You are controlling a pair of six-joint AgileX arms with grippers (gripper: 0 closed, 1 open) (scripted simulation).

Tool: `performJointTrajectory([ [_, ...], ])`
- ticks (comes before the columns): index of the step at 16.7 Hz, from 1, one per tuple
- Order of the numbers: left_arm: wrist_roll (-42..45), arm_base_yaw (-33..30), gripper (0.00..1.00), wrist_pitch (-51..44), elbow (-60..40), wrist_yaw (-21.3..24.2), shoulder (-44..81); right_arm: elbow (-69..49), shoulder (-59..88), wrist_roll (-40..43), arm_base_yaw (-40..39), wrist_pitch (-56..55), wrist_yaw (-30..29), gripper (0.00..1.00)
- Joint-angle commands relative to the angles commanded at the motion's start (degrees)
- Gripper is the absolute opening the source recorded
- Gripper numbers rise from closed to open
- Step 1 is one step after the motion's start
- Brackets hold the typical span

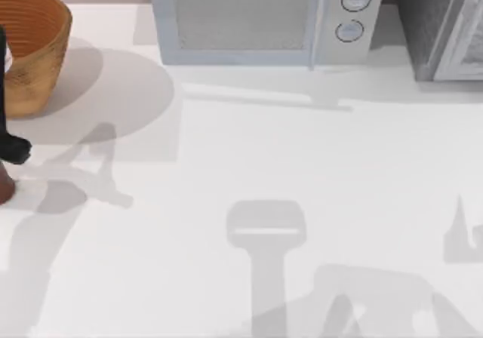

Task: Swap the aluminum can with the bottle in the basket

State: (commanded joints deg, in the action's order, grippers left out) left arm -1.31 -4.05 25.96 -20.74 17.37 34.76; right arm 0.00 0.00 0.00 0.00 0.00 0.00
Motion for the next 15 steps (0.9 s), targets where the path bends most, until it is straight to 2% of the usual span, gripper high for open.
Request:
performJointTrajectory([
  [9, 3.5, -5.4, 0.0, 29.0, -24.4, 23.5, 46.2, 0.0, 0.0, 0.0, 0.0, 0.0, 0.0, 1.0],
  [15, 4.6, -9.5, 0.0, 42.5, -36.8, 38.1, 75.3, 0.0, 0.0, 0.0, 0.0, 0.0, 0.0, 1.0],
])
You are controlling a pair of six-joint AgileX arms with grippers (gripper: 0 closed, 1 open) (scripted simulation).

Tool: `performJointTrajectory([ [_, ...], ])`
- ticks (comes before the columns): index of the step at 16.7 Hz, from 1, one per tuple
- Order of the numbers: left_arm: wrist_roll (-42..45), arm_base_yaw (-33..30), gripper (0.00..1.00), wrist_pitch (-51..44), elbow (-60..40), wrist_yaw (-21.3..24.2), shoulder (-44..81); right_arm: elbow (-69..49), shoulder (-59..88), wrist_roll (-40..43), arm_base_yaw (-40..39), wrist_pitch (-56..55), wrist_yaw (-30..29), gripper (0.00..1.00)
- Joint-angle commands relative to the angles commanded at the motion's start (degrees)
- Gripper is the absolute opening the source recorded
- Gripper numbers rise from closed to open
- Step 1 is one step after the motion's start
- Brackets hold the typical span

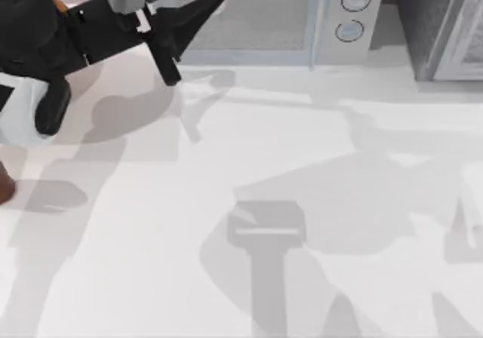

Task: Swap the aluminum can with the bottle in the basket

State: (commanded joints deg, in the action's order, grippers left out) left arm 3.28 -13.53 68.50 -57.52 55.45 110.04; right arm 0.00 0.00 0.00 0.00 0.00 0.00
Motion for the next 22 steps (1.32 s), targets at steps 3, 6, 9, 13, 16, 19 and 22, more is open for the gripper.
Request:
performJointTrajectory([
  [3, -0.2, -1.9, 0.0, 4.2, -4.1, 5.7, 11.8, 0.0, 0.0, 0.0, 0.0, 0.0, 0.0, 1.0],
  [6, -0.7, -3.6, 0.0, 6.6, -6.9, 10.5, 21.6, 0.0, 0.0, 0.0, 0.0, 0.0, 0.0, 1.0],
  [9, -1.2, -5.0, 0.0, 7.8, -8.5, 14.2, 29.2, 0.0, 0.0, 0.0, 0.0, 0.0, 0.0, 1.0],
  [13, -1.6, -6.2, 0.0, 8.3, -9.6, 17.1, 35.0, 0.0, 0.0, 0.0, 0.0, 0.0, 0.0, 1.0],
  [16, -1.6, -6.4, 0.0, 8.3, -9.7, 17.4, 35.6, 0.0, 0.0, 0.0, 0.0, 0.0, 0.0, 1.0],
  [19, -1.6, -6.4, 0.0, 8.3, -9.7, 17.4, 35.6, 0.0, 0.0, 0.0, 0.0, 0.0, 0.0, 1.0],
  [22, -1.6, -6.4, 0.15, 8.3, -9.7, 17.4, 35.6, 0.0, 0.0, 0.0, 0.0, 0.0, 0.0, 1.0],
])
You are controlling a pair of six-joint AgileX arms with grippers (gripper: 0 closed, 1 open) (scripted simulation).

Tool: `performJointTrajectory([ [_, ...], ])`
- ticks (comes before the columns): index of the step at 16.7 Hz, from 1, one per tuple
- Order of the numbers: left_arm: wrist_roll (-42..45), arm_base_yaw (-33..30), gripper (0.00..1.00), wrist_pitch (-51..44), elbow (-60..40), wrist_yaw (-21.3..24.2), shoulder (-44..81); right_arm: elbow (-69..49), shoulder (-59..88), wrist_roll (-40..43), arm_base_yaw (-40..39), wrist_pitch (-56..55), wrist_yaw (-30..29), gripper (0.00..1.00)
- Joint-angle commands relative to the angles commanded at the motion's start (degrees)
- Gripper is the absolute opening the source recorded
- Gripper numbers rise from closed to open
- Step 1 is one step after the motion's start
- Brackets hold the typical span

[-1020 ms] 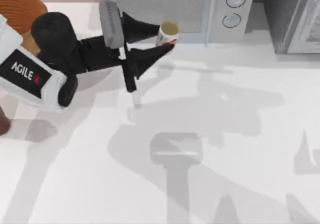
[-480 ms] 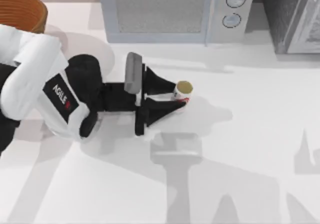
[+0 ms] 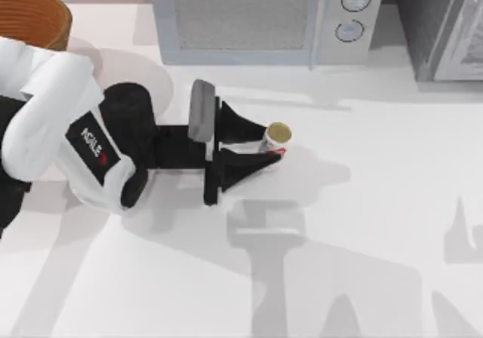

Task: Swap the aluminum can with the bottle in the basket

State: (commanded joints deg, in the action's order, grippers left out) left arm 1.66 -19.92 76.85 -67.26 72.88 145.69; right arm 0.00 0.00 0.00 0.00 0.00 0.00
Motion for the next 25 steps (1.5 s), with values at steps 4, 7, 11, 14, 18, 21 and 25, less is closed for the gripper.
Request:
performJointTrajectory([
  [4, 0.0, 0.0, 0.45, 0.0, 0.0, 0.0, 0.0, 0.0, 0.0, 0.0, 0.0, 0.0, 0.0, 1.0],
  [7, 0.0, 0.0, 0.68, 0.0, 0.0, 0.0, 0.0, 0.0, 0.0, 0.0, 0.0, 0.0, 0.0, 1.0],
  [11, 0.0, 0.0, 0.98, 0.0, 0.0, 0.0, 0.0, 0.0, 0.0, 0.0, 0.0, 0.0, 0.0, 1.0],
  [14, 0.0, 0.0, 1.0, 0.0, 0.0, 0.0, 0.0, 0.0, 0.0, 0.0, 0.0, 0.0, 0.0, 1.0],
  [18, 0.0, 0.0, 1.0, 0.0, 0.0, 0.0, 0.0, 0.0, 0.0, 0.0, 0.0, 0.0, 0.0, 1.0],
  [21, 0.0, 0.2, 1.0, 0.0, 0.0, 0.0, 0.0, 0.0, 0.0, 0.0, 0.0, 0.0, 0.0, 1.0],
  [25, -0.3, 2.4, 1.0, -4.7, 3.7, -4.3, -5.9, 0.0, 0.0, 0.0, 0.0, 0.0, 0.0, 1.0],
])
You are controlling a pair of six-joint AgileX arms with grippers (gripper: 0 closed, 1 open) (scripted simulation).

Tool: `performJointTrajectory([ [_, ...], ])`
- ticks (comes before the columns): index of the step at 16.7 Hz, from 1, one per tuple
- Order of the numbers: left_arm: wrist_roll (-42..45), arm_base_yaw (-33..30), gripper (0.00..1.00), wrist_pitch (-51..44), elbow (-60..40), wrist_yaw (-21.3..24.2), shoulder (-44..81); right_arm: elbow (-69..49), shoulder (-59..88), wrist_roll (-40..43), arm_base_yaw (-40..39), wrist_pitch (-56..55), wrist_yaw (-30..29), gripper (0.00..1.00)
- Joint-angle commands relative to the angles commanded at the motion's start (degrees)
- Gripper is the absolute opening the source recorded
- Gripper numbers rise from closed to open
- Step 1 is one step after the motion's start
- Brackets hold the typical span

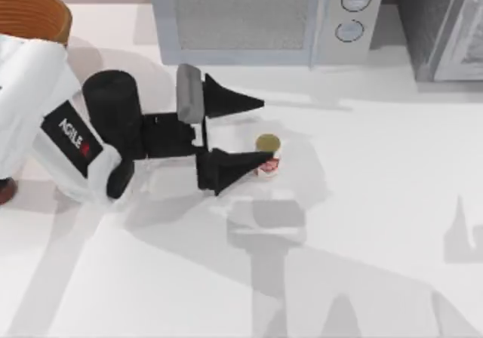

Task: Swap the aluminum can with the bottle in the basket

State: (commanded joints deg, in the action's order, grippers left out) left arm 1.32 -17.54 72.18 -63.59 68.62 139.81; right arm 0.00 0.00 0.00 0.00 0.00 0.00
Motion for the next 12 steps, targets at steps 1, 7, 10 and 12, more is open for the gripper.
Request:
performJointTrajectory([
  [1, -0.1, 0.9, 1.0, -2.1, 1.7, -1.9, -3.0, 0.0, 0.0, 0.0, 0.0, 0.0, 0.0, 1.0],
  [7, 0.1, 7.0, 1.0, -20.0, 16.0, -18.1, -33.2, 0.0, 0.0, 0.0, 0.0, 0.0, 0.0, 1.0],
  [10, 0.2, 10.0, 1.0, -30.6, 24.9, -27.9, -54.0, 0.0, 0.0, 0.0, 0.0, 0.0, 0.0, 1.0],
  [12, 0.2, 11.8, 1.0, -37.7, 31.1, -34.6, -68.6, 0.0, 0.0, 0.0, 0.0, 0.0, 0.0, 1.0],
])
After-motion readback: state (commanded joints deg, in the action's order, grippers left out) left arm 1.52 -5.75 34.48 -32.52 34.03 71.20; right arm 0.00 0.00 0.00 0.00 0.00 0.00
